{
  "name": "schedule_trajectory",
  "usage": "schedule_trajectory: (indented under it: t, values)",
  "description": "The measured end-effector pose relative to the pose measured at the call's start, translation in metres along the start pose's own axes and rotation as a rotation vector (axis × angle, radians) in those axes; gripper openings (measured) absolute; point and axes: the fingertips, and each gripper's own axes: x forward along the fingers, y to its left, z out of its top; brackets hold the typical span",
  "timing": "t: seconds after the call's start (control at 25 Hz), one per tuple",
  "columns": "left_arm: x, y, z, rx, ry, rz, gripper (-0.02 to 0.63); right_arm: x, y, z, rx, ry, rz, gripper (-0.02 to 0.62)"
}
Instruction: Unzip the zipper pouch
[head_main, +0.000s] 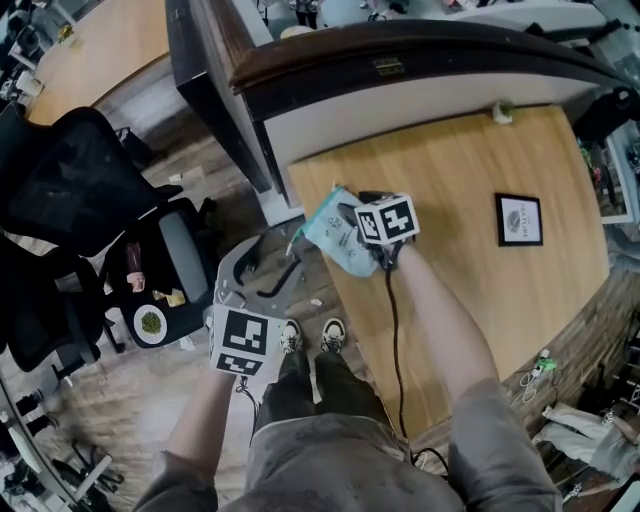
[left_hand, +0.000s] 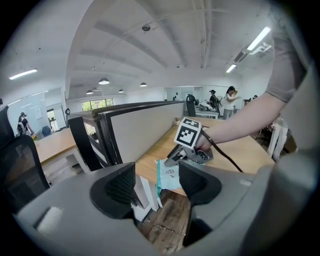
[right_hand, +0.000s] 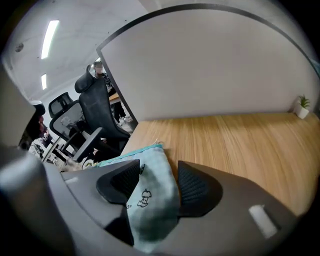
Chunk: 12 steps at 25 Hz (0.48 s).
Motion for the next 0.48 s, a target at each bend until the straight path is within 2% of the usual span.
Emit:
schedule_trajectory:
  t: [0.08, 0.2, 0.32, 0.48]
  values:
    - [-0.001, -0.002, -0.001, -0.002, 0.002, -0.004, 0.273, 0.001, 0.0, -0.005, -0.003, 0.011, 0.002, 0.236]
    - [-0.002, -0.005, -0.004, -0.008, 0.009, -0.01, 0.273, -0.002, 0.002, -0.004, -0.013, -0.006, 0.009, 0.09]
    - [-0.004, -0.012, -0.004, -0.013, 0.017, -0.021, 0.273, -0.013, 0.003, -0.003, -0.032, -0.046, 0.002, 0.018]
    - [-0.013, -0.015, 0.005, 0.005, 0.006, -0.011, 0.273, -0.045, 0.014, 0.014, -0.092, -0.166, -0.015, 0.015]
